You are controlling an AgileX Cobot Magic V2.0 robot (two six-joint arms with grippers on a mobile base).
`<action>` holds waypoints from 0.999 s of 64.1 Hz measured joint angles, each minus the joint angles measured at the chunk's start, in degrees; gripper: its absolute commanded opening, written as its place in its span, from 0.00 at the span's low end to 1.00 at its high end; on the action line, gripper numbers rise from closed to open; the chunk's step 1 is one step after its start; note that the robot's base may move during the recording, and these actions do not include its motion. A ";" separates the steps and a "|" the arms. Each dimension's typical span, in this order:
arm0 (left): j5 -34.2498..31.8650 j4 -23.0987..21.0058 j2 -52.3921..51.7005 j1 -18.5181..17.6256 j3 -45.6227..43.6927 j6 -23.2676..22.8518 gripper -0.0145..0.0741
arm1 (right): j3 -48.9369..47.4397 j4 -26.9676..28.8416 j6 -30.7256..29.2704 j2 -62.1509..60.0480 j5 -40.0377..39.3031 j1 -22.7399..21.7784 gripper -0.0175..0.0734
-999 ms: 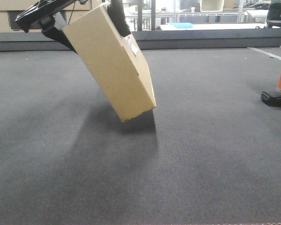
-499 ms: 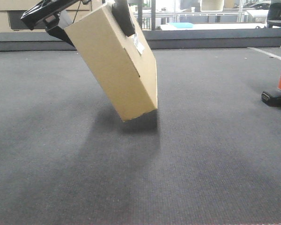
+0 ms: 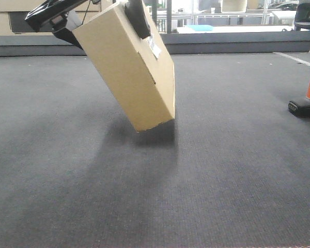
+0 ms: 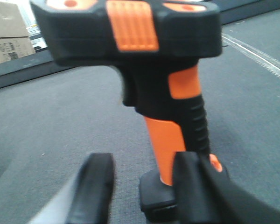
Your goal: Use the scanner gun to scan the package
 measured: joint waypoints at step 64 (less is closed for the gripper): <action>-0.10 0.00 0.00 0.00 0.00 1.34 0.04 | -11.30 -10.83 0.35 0.21 9.15 -7.59 0.81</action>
